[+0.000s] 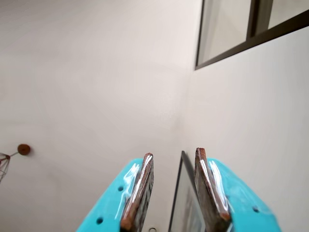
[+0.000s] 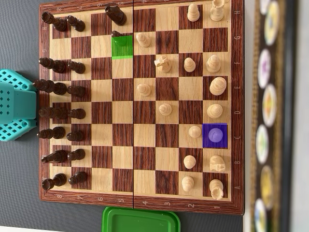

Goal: Play chess

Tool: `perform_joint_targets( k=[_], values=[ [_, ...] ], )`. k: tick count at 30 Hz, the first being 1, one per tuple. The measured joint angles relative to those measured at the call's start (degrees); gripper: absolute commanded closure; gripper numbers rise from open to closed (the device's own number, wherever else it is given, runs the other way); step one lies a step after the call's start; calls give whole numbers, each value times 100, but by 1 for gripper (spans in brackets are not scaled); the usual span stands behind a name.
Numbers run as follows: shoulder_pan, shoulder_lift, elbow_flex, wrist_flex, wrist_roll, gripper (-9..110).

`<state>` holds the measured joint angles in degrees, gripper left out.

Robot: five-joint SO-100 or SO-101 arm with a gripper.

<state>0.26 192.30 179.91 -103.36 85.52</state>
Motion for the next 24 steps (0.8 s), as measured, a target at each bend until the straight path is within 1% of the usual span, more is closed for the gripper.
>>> perform_joint_targets(
  k=[7,9,18,24],
  values=[
    [0,0,0,0,-18,88],
    [0,0,0,158,-18,88],
    [-26,0,-62,1424,-35,88],
    [-26,0,-563,2821,-35,88]
  ],
)
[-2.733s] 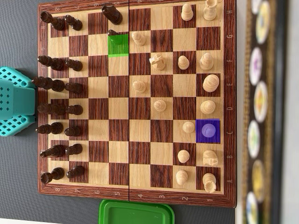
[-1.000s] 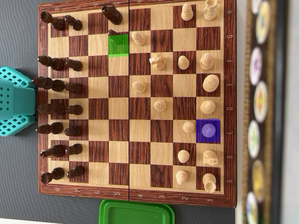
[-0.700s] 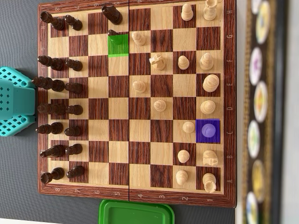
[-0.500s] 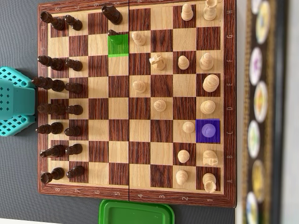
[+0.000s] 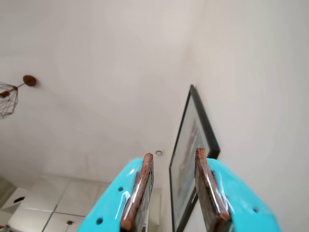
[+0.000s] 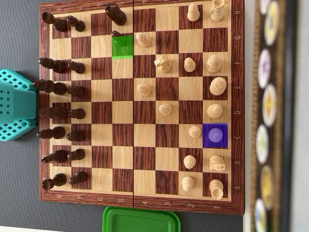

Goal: Play chess

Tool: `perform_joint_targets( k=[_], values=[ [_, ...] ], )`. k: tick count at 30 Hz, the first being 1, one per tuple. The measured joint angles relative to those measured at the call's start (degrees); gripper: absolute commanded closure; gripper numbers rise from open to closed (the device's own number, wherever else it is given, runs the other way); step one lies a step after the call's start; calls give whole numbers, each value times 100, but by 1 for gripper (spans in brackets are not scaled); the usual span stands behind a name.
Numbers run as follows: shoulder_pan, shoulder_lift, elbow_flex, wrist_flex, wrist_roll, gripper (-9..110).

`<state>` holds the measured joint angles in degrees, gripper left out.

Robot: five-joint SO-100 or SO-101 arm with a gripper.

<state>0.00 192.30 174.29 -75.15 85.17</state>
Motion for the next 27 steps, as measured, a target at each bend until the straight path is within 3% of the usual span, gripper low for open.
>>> perform_joint_targets(
  k=[18,27],
  values=[
    [-18,0,-1564,4184,0,88],
    [-18,0,-2698,7427,0,88]
  ],
)
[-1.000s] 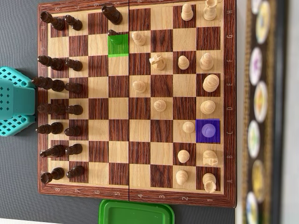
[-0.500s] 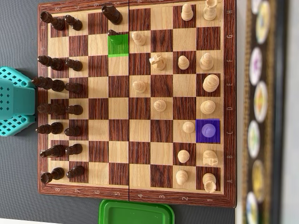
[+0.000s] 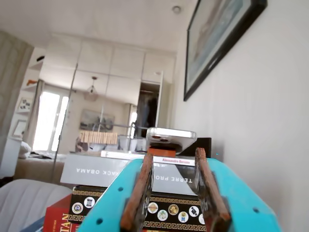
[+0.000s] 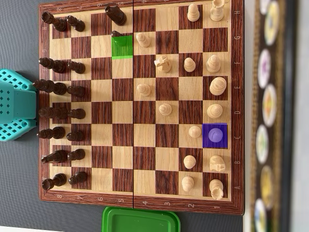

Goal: Play chess

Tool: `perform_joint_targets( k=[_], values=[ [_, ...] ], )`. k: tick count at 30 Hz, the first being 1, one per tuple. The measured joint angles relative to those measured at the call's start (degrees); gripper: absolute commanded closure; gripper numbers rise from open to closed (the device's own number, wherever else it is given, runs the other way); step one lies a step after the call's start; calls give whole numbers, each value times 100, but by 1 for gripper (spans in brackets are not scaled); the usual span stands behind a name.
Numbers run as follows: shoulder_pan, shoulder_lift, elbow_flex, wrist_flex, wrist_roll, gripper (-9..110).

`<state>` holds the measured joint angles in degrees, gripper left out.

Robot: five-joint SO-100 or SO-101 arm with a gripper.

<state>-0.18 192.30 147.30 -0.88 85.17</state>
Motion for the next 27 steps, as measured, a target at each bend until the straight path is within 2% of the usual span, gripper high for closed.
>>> perform_joint_targets(
  k=[7,13,20,27],
  values=[
    [0,0,-765,2804,0,88],
    [-79,0,-896,4562,0,88],
    [-791,0,-905,5915,35,88],
    [-1371,0,-905,6715,35,88]
  ],
)
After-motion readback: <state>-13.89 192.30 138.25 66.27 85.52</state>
